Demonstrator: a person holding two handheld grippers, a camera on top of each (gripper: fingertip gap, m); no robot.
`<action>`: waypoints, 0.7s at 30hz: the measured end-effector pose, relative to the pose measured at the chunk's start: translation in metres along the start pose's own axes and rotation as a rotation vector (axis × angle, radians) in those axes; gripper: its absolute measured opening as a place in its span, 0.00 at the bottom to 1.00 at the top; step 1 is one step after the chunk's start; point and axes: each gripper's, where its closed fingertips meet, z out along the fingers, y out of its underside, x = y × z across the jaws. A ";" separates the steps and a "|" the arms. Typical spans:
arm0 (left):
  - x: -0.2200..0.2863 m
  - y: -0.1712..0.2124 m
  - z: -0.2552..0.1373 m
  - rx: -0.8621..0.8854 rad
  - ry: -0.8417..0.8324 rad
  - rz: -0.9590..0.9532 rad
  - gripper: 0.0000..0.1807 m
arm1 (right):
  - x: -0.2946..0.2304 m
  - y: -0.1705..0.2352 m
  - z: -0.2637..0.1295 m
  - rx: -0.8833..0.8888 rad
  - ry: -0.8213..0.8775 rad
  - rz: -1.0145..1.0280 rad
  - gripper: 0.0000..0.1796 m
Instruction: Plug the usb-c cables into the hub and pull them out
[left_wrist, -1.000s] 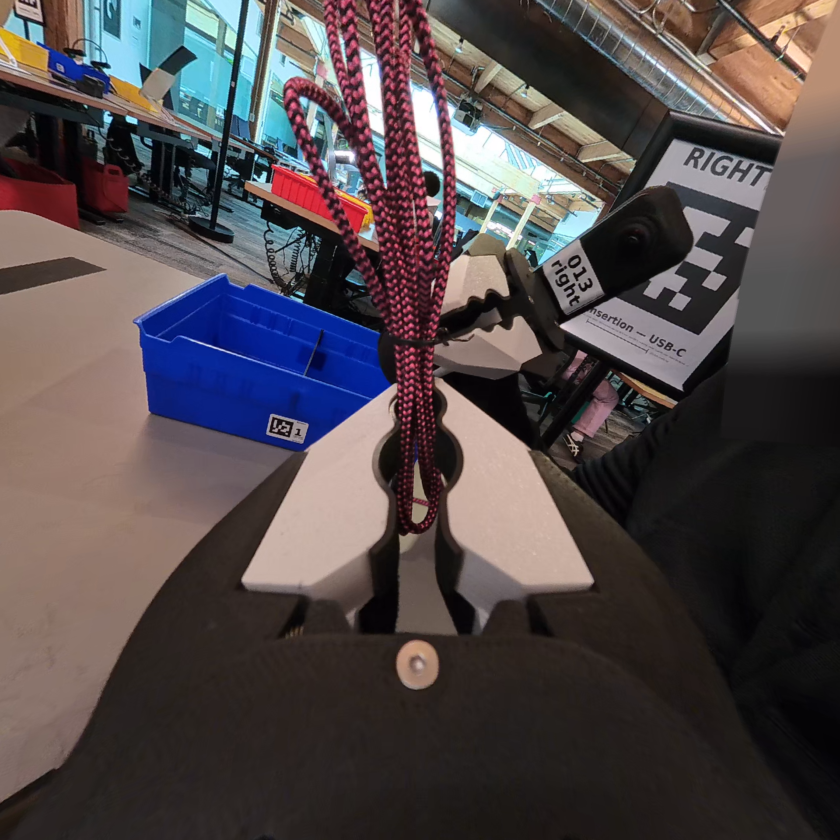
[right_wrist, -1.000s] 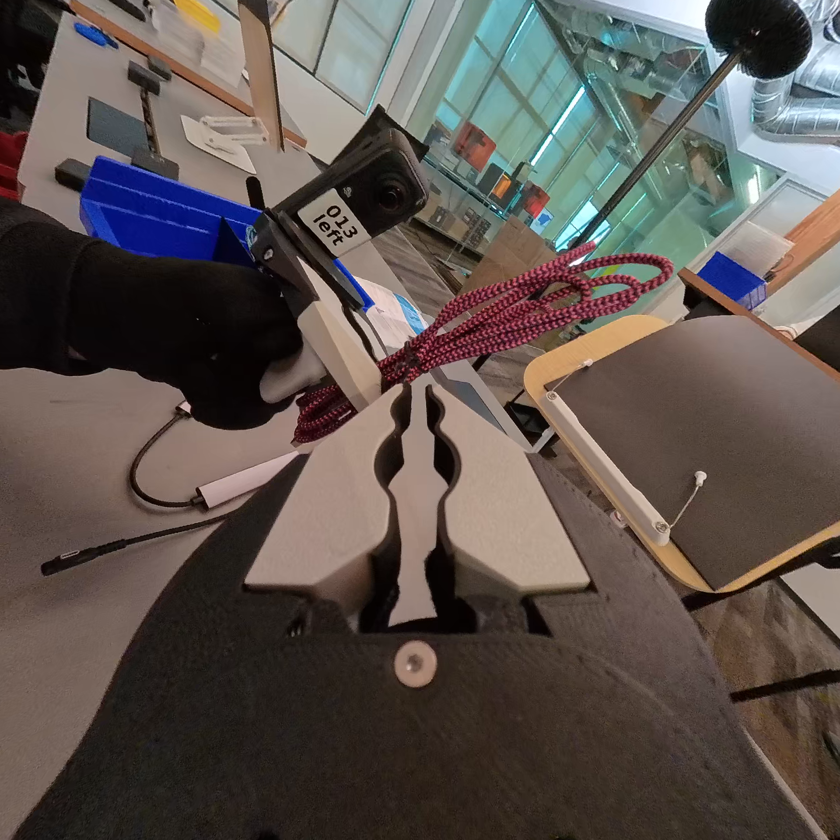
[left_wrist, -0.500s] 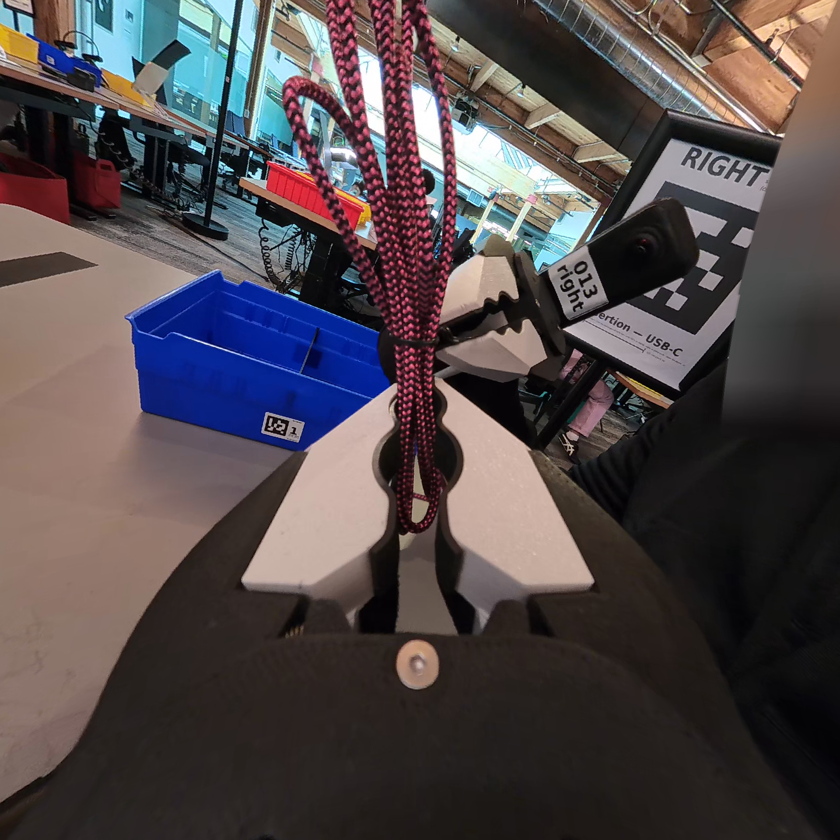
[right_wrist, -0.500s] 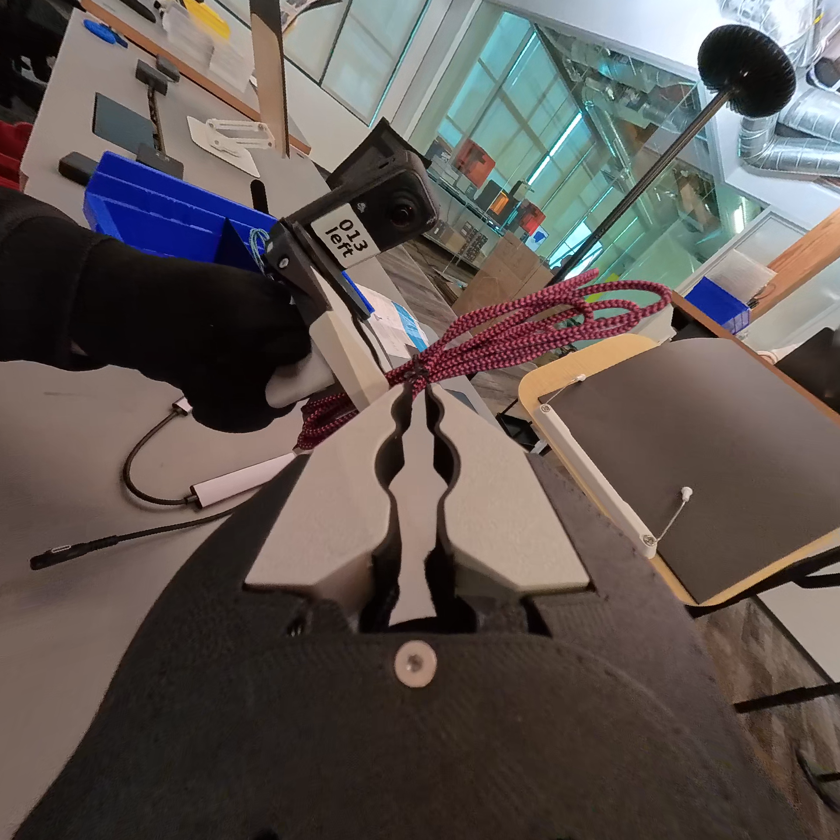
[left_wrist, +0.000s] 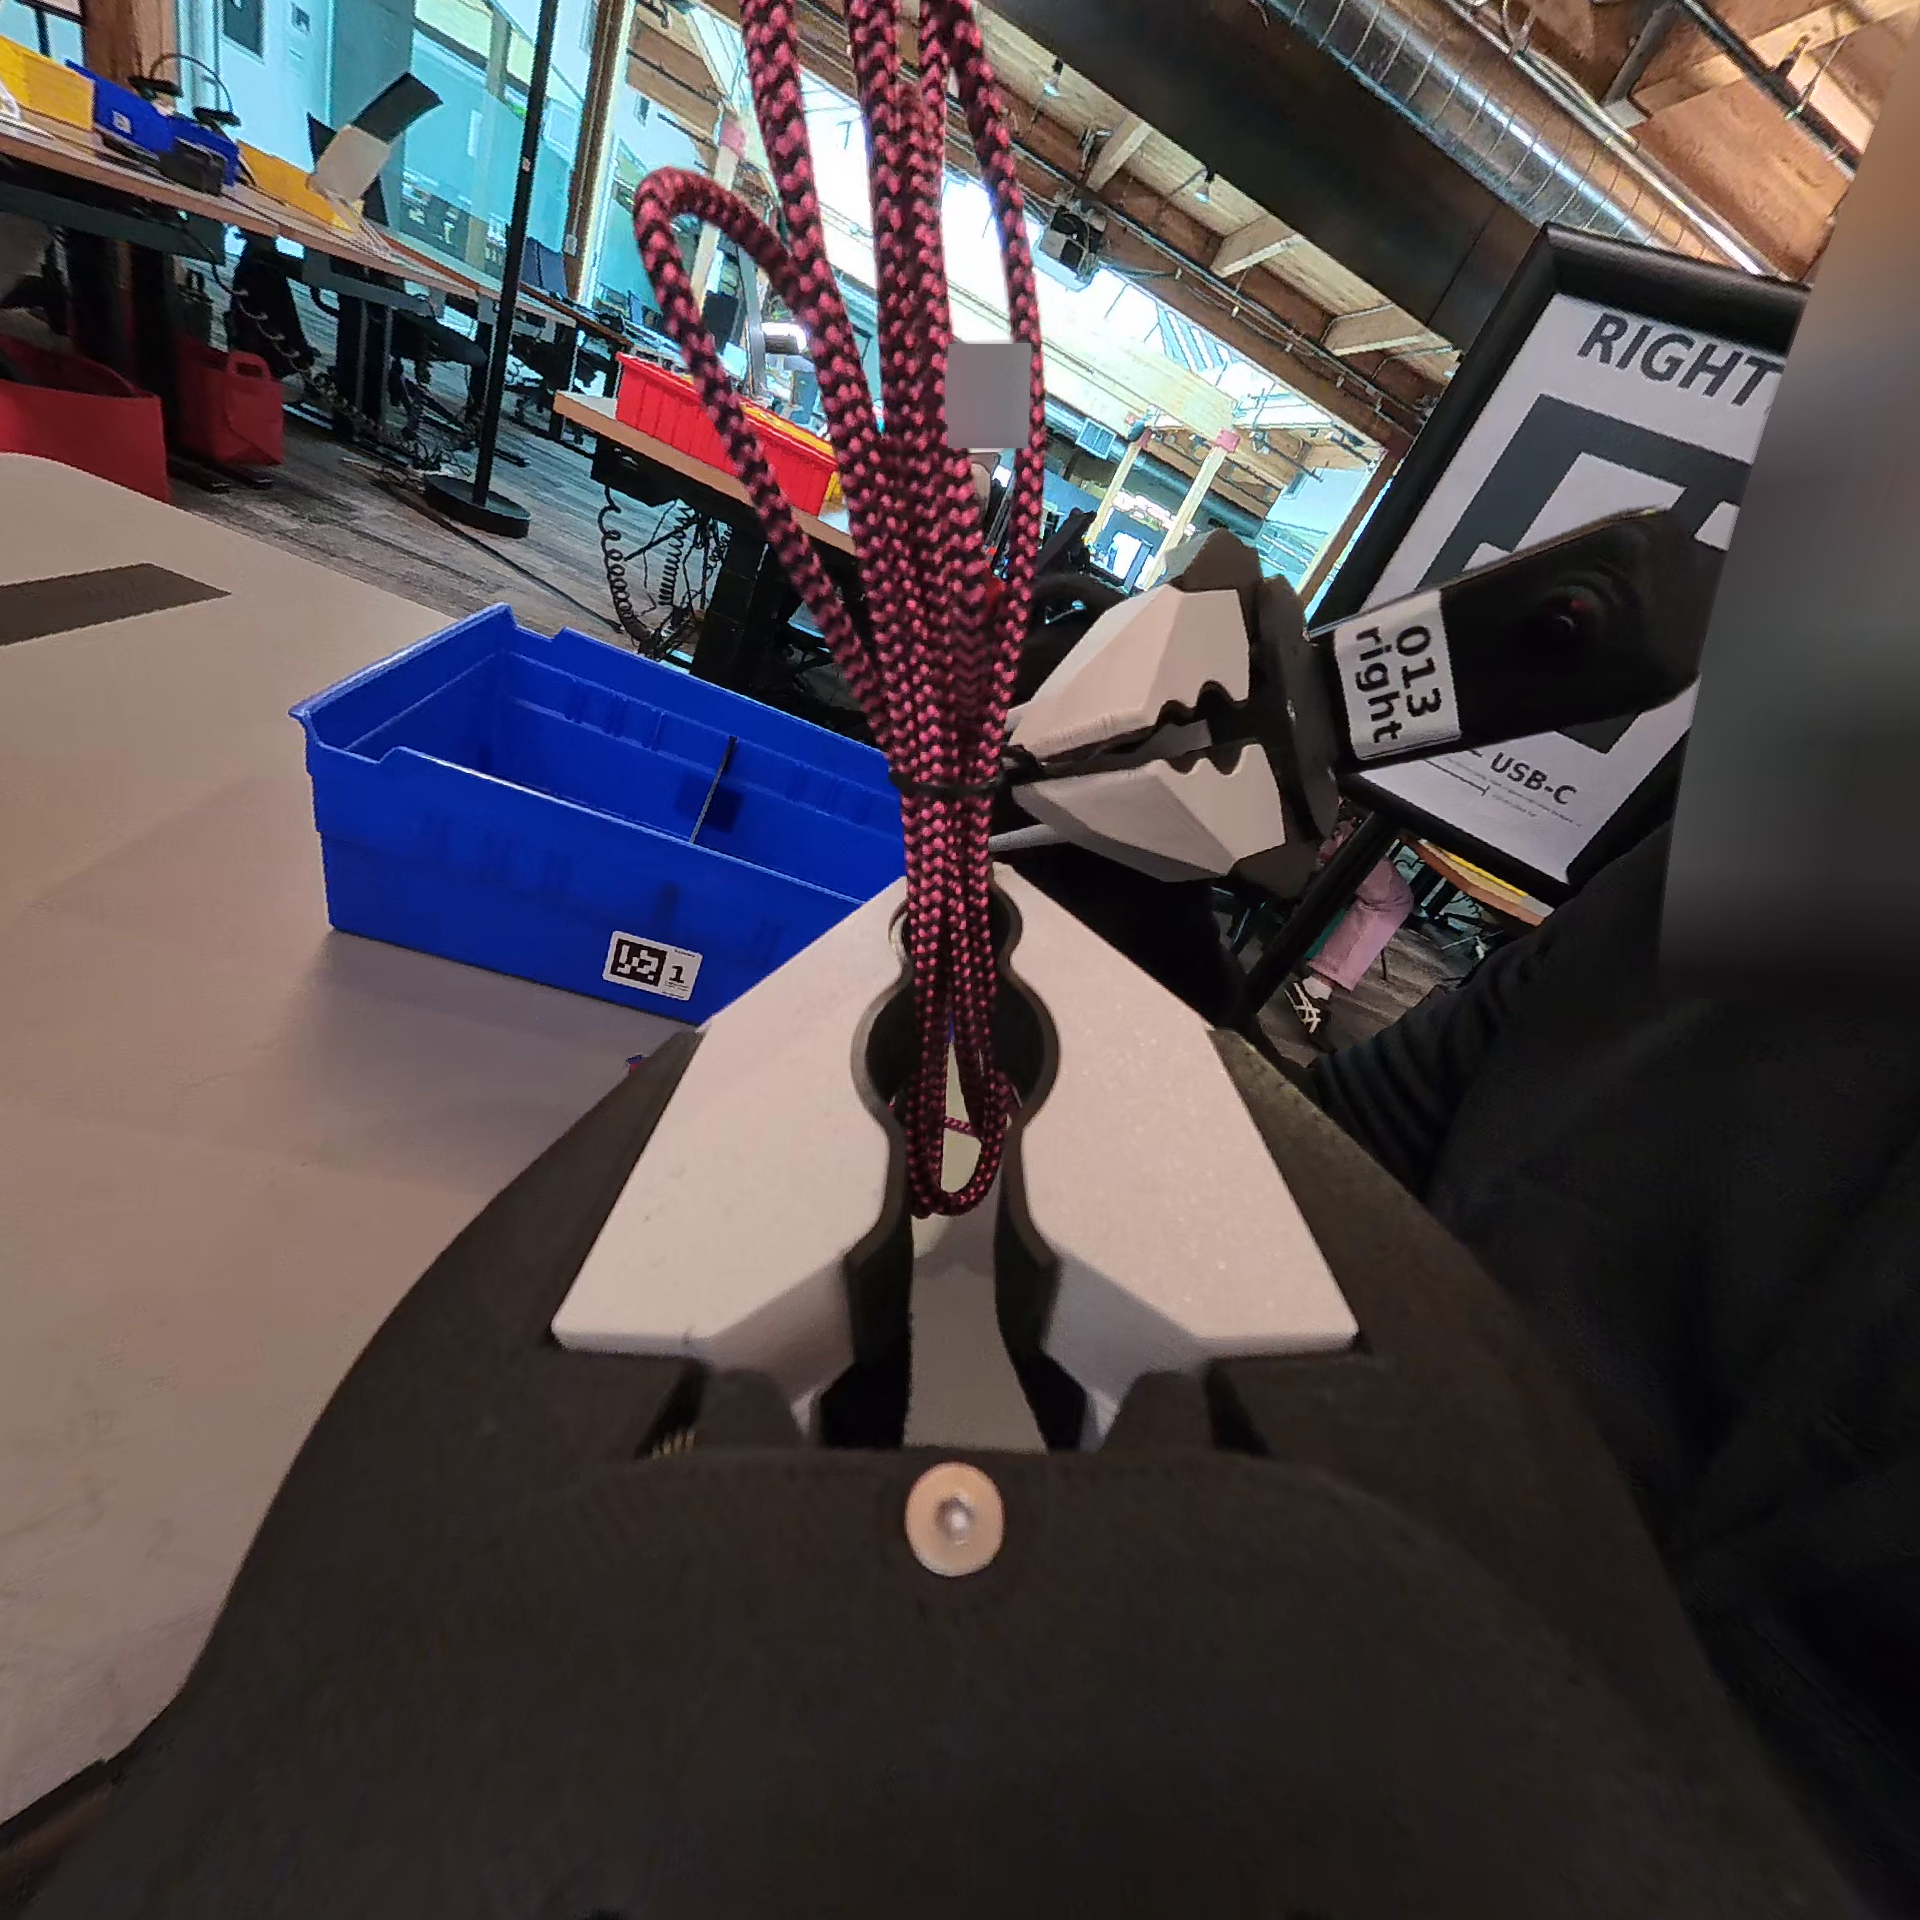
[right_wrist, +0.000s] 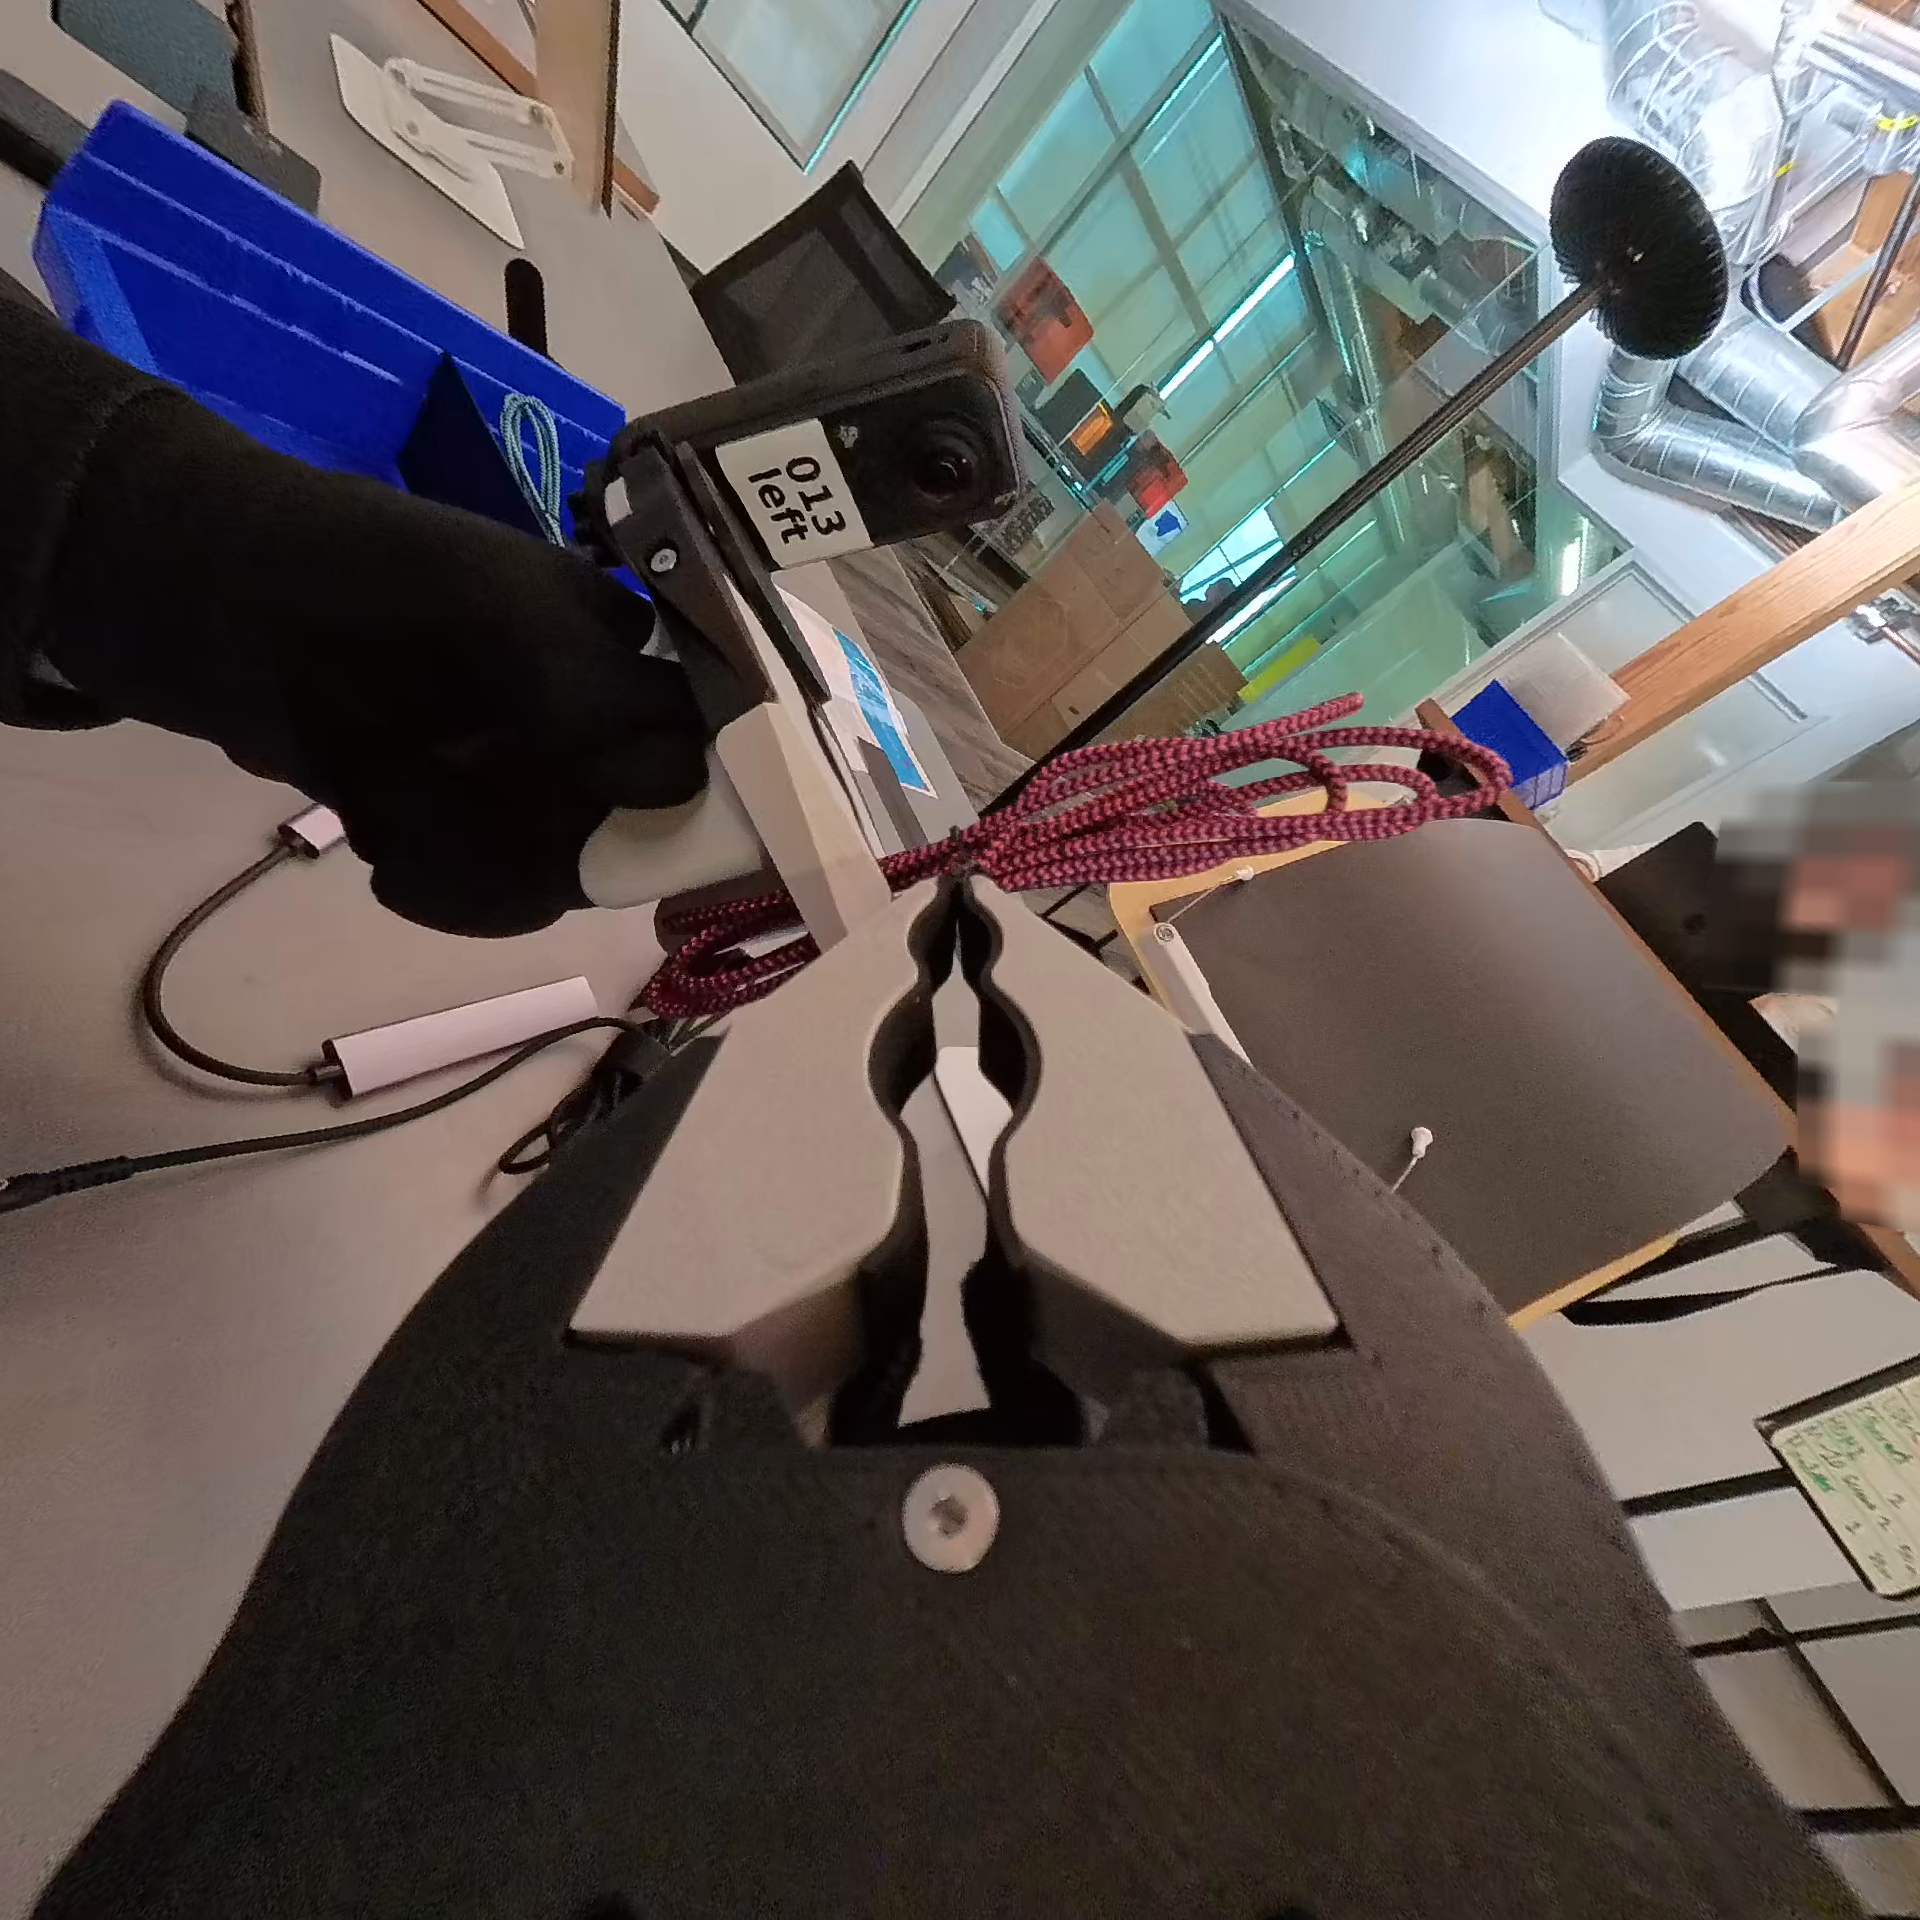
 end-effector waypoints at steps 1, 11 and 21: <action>0.000 0.000 0.000 0.000 0.001 0.000 0.02 | 0.000 0.000 0.000 -0.001 0.005 -0.007 0.00; 0.002 -0.005 -0.002 0.027 0.003 0.009 0.02 | 0.003 0.007 -0.002 -0.026 -0.010 0.058 0.00; -0.001 -0.003 -0.001 0.014 -0.007 0.017 0.02 | 0.006 0.005 -0.006 0.084 -0.109 0.316 0.06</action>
